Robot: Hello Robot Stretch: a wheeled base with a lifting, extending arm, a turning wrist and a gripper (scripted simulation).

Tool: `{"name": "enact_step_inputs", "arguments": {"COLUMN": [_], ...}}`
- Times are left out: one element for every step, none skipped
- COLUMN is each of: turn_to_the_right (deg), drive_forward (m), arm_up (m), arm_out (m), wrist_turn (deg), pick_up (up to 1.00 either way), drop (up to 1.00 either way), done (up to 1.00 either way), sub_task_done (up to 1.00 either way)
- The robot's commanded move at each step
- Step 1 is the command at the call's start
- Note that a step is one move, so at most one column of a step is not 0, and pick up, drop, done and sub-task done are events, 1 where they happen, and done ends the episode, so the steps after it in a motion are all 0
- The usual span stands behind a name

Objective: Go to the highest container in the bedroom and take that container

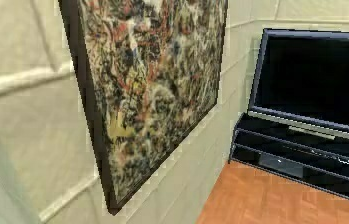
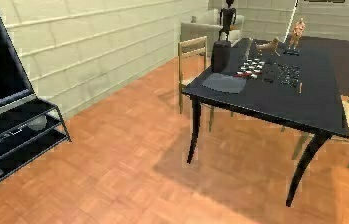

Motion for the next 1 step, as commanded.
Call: {"name": "enact_step_inputs", "arguments": {"turn_to_the_right": [45.0], "drive_forward": [0.00], "arm_up": [0.00], "arm_out": [0.00], "wrist_turn": [0.0], "pick_up": [0.00], "drop": [0.00], "done": [0.00], "sub_task_done": [0.00]}}
